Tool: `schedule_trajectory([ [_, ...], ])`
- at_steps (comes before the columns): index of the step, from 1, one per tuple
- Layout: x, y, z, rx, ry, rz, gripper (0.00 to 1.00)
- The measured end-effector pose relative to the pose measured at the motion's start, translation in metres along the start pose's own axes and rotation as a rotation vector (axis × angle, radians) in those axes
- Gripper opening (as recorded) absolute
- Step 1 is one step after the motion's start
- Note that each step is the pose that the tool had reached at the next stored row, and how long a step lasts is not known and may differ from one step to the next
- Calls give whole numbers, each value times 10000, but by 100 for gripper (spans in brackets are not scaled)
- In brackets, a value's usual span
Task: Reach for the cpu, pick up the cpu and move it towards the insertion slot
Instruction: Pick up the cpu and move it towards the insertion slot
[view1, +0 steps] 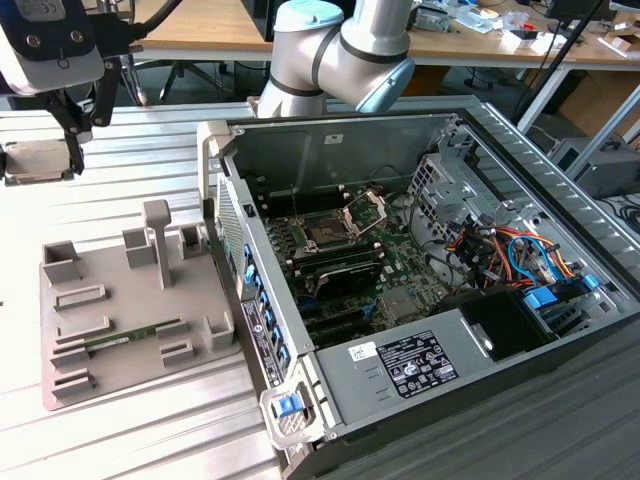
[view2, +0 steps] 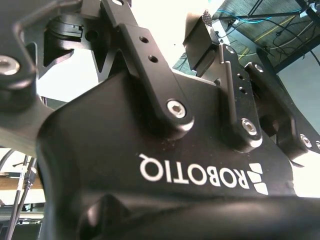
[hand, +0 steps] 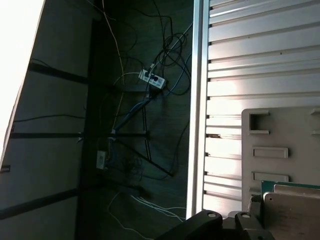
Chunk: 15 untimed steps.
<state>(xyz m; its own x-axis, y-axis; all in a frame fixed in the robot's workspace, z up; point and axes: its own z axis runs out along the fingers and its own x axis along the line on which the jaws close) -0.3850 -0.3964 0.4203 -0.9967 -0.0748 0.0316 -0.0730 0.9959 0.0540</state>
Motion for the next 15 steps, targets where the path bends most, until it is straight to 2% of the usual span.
schedule_trajectory([
  [15, -11, 5, -113, -4, 40, 2, 55],
])
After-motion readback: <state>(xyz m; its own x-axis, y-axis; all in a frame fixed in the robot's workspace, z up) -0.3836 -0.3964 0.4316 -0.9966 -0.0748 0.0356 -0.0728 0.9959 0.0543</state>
